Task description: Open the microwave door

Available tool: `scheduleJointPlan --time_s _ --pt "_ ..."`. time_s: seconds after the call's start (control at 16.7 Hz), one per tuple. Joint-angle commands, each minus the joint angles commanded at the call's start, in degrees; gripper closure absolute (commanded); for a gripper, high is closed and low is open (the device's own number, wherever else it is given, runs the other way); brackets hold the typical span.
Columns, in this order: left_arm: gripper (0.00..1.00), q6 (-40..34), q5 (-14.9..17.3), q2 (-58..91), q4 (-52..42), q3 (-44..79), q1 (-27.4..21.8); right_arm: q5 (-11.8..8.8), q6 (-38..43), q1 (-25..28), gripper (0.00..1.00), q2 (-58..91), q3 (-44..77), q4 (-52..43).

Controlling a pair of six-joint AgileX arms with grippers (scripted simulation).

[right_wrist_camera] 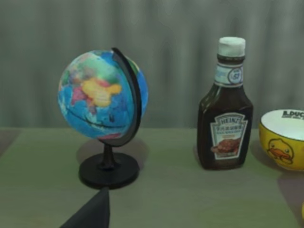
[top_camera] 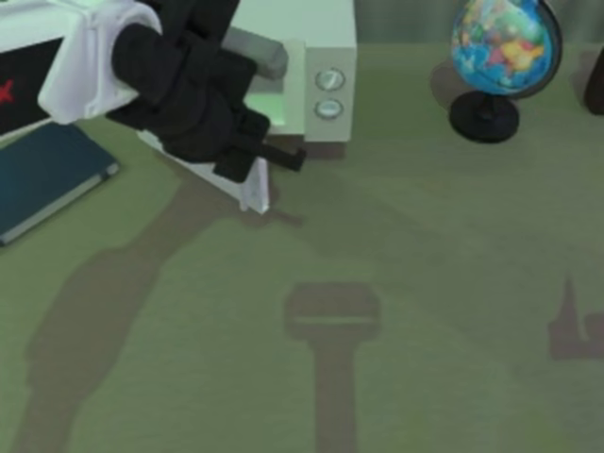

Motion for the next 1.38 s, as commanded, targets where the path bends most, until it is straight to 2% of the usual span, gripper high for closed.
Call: scheduleJointPlan --time_s 0.54,1.38 --pt "1.0 8.9 4.7 -3.9 0.1 -4.2 3.3 0.0 0.0 0.0 0.0 0.0 0.0 0.0" --pt "1.0 8.9 4.7 -3.9 0.1 -4.2 3.3 0.0 0.0 0.0 0.0 0.0 0.0 0.0"
